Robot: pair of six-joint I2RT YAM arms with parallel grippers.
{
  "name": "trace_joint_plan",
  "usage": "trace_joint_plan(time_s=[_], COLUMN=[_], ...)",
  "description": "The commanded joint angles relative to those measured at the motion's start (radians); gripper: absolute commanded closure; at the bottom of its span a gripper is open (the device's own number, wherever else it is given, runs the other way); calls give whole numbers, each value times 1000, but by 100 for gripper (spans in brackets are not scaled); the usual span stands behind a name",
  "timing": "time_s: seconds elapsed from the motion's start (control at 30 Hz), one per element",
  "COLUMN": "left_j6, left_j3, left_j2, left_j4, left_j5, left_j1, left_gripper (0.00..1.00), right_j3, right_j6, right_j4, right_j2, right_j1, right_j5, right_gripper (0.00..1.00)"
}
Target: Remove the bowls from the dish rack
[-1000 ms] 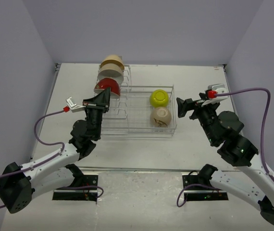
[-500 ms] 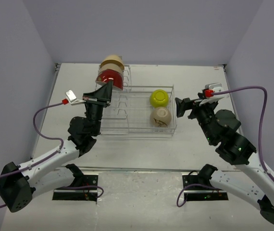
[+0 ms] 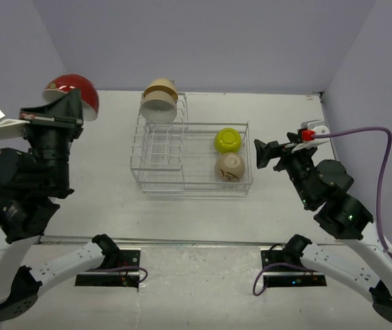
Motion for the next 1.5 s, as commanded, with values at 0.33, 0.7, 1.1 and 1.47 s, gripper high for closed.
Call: trace_joint_plan(time_s=[0.33, 0.7, 1.1, 1.47], left_j6=[31, 159, 163, 155], left_j3=[265, -70, -187, -237], left_j2=[364, 421, 636, 786], left_j4=[-893, -643, -629, -600], left_j5=[-24, 363, 243, 128], left_j1=[397, 855, 895, 918], left_gripper=[100, 100, 100, 100], right_j3=[54, 49, 43, 28], right_j6=[62, 51, 48, 42], right_j4=[-132, -161, -129, -116], right_j2=[4, -32, -24, -20], right_j1=[-5, -4, -4, -4], right_j5=[-82, -97, -131, -139], right_gripper=[1, 1, 1, 1])
